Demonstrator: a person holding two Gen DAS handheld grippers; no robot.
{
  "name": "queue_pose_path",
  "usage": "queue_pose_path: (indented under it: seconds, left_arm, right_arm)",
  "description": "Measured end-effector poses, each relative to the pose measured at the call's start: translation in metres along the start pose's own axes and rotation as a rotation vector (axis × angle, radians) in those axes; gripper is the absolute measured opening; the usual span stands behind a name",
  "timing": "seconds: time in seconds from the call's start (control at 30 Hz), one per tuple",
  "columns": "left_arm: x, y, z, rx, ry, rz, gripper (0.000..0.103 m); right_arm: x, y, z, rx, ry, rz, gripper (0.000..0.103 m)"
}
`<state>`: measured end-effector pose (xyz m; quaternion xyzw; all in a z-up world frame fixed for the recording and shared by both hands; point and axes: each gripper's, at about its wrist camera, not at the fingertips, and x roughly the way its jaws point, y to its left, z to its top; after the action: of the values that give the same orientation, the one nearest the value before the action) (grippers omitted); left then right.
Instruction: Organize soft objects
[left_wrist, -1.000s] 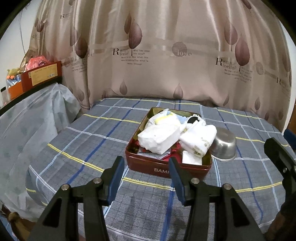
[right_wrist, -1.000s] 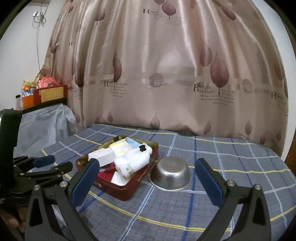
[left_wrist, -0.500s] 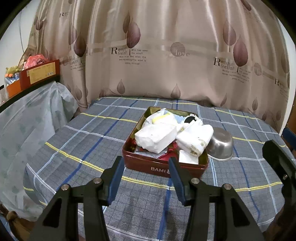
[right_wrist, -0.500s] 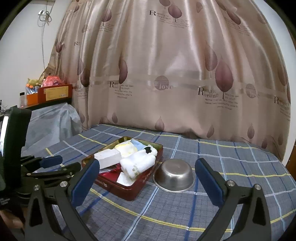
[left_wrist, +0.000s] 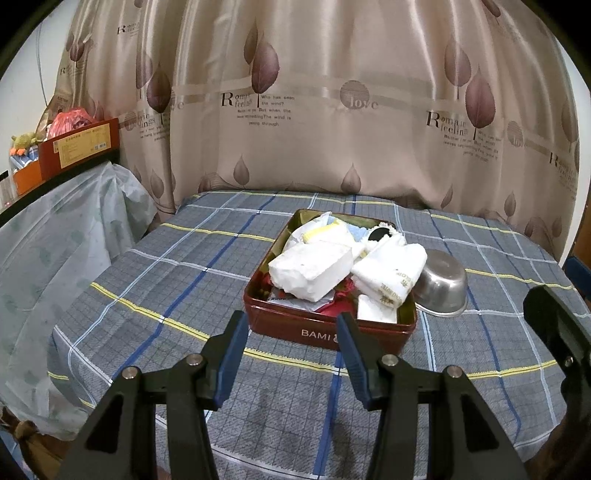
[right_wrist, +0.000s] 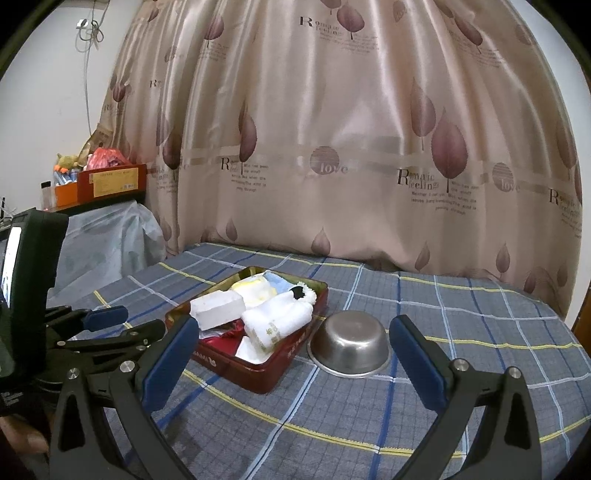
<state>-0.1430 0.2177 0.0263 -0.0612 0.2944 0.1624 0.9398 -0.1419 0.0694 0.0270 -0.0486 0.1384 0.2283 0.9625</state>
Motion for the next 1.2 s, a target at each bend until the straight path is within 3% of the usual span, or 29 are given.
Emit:
queue_pose_path:
  seconds: [1.2]
  left_arm:
    - [-0.0031,0.0014,-0.0019,0.012,-0.010,0.004,0.052]
  right_arm:
    - [-0.0018,0.0012,-0.0044,0.001,0.001,-0.003,0.102]
